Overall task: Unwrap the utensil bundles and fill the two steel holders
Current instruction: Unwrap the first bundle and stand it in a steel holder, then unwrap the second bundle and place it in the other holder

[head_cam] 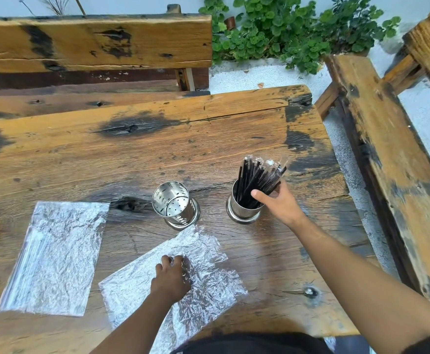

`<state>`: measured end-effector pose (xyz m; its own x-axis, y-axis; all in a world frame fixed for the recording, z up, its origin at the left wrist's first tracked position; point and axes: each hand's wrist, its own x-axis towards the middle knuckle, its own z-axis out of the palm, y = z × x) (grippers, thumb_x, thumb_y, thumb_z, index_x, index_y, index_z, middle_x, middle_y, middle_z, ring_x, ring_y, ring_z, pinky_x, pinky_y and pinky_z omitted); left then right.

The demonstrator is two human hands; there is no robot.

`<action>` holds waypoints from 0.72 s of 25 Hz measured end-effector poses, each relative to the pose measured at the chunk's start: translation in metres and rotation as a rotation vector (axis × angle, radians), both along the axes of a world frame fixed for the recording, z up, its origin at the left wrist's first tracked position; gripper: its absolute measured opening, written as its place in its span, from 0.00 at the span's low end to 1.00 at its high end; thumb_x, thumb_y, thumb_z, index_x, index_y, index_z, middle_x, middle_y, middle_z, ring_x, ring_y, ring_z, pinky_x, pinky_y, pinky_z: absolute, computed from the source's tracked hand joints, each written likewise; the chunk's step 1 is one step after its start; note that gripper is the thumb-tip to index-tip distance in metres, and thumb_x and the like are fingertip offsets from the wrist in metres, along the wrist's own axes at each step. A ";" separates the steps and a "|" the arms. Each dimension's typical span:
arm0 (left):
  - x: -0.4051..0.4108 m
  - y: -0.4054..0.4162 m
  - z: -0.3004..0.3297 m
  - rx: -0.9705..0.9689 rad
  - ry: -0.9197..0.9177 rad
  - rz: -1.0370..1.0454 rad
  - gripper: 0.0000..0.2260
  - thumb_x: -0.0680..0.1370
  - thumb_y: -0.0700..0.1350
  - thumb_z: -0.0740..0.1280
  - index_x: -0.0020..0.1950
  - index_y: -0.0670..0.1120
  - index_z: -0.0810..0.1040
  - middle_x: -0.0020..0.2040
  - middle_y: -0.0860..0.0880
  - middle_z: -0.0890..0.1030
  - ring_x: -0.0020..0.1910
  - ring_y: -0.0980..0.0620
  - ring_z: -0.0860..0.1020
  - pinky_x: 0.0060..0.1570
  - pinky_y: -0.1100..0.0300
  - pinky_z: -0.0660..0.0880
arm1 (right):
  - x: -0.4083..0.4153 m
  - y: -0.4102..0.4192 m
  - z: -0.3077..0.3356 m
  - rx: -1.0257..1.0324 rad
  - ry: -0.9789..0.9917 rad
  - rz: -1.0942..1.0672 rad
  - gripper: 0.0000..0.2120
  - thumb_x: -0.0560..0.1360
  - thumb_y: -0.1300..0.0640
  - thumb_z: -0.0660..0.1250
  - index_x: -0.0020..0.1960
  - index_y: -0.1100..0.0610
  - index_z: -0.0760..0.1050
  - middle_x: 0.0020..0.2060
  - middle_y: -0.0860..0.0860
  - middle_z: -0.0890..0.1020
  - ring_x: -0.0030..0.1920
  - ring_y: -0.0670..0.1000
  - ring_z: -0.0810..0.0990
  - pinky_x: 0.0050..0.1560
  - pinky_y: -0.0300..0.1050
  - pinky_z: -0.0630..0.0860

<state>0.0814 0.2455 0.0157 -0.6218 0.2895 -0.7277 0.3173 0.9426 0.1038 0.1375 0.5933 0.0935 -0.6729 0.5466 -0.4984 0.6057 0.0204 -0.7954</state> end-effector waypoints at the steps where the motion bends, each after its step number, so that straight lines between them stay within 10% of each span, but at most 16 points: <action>1: 0.000 0.000 0.000 -0.002 -0.001 0.000 0.33 0.76 0.57 0.70 0.77 0.54 0.61 0.72 0.44 0.62 0.70 0.40 0.66 0.63 0.46 0.76 | 0.001 0.001 0.003 -0.014 0.053 -0.073 0.47 0.68 0.33 0.76 0.79 0.48 0.60 0.73 0.49 0.72 0.73 0.51 0.70 0.74 0.52 0.66; 5: 0.002 0.000 0.001 -0.001 0.001 0.005 0.32 0.76 0.56 0.69 0.77 0.53 0.61 0.72 0.44 0.62 0.70 0.40 0.66 0.62 0.46 0.76 | -0.009 -0.004 0.029 0.067 0.293 -0.223 0.27 0.82 0.47 0.65 0.79 0.44 0.63 0.75 0.43 0.68 0.73 0.45 0.68 0.72 0.46 0.65; 11: 0.002 0.001 0.003 -0.005 -0.006 -0.002 0.32 0.76 0.56 0.69 0.77 0.52 0.61 0.71 0.43 0.62 0.70 0.40 0.66 0.62 0.46 0.76 | -0.007 -0.019 0.008 0.152 0.030 -0.008 0.21 0.81 0.38 0.61 0.63 0.52 0.77 0.51 0.46 0.80 0.55 0.49 0.78 0.47 0.39 0.70; 18: 0.009 -0.003 0.002 0.000 0.030 -0.007 0.30 0.77 0.57 0.67 0.76 0.52 0.61 0.71 0.43 0.62 0.70 0.40 0.66 0.60 0.45 0.77 | 0.011 -0.021 -0.007 0.041 0.020 -0.038 0.34 0.76 0.42 0.71 0.78 0.47 0.62 0.71 0.47 0.75 0.70 0.48 0.73 0.72 0.51 0.68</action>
<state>0.0901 0.2425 0.0180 -0.6415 0.2941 -0.7085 0.3272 0.9403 0.0941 0.1485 0.5722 0.0860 -0.6605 0.5919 -0.4620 0.5910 0.0303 -0.8061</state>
